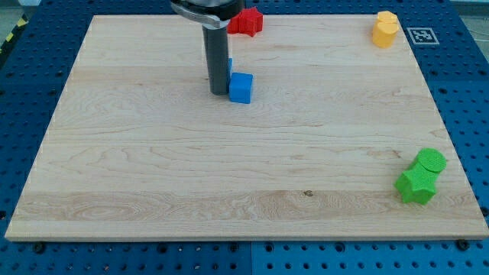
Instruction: Move the blue cube away from blue triangle
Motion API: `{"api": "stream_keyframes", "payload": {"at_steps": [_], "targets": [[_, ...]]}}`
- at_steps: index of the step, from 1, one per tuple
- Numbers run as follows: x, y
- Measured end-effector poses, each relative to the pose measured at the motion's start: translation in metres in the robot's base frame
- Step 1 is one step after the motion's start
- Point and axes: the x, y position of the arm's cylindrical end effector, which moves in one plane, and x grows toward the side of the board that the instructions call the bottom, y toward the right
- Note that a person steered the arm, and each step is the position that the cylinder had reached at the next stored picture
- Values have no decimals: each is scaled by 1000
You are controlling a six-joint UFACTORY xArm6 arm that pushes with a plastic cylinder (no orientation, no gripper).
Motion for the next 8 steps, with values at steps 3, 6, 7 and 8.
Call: {"api": "stream_keyframes", "payload": {"at_steps": [3,6,7,8], "targets": [[11,63],[0,85],[-14,95],[-26,116]]}}
